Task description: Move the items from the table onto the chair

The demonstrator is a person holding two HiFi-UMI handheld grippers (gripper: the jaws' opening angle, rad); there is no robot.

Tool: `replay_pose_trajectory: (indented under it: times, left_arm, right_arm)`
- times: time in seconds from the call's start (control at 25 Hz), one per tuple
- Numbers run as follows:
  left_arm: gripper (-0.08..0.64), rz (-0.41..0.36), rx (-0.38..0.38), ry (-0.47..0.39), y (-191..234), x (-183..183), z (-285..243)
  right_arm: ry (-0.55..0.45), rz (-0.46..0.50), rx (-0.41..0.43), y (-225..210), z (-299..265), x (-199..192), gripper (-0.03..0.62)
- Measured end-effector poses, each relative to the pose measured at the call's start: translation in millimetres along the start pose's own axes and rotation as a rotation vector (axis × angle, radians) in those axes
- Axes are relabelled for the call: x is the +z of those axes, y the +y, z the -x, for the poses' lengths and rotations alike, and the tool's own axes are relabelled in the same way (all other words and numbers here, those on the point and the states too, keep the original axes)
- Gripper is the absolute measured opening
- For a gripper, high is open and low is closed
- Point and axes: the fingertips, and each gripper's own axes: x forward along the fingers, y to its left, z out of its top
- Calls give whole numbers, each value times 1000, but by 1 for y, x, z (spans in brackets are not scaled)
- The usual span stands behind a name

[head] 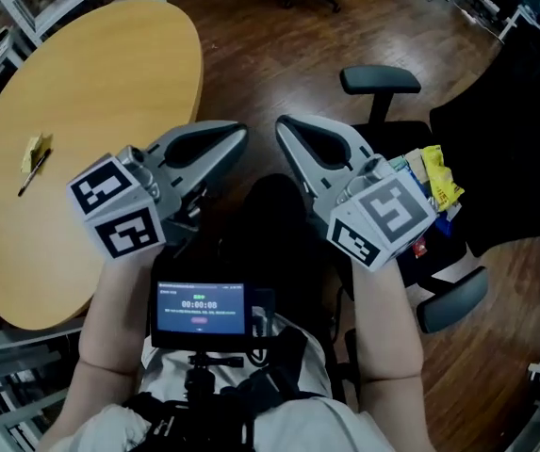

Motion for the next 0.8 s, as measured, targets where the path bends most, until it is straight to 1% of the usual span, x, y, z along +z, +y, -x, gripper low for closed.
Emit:
replay_pose_trajectory:
  times: [0.12,0.24,0.32,0.4,0.44,0.6,0.8]
  left_arm:
    - [9,-18,81,-47,14,20,40]
    - [9,5,155,-89,32,22,74]
    - [9,28,159,-103,35,21,95]
    - [9,32,166,-114,36,26,122]
    - [9,25,186,-122,37,30,137]
    - [9,-27,309,-147,46,40,197]
    - [9,-78,447,-100,61,31,261]
  right_arm:
    - [-21,-8,85,24,-32,14,2]
    - [-58,-20,186,49,-61,20,2]
    - [-78,-45,209,66,-74,27,2]
    - [-94,-71,234,88,-90,35,2]
    - [-100,-76,258,101,-100,39,2]
    - [-86,-59,382,153,-134,46,2]
    - [-38,-53,488,209,-166,36,2]
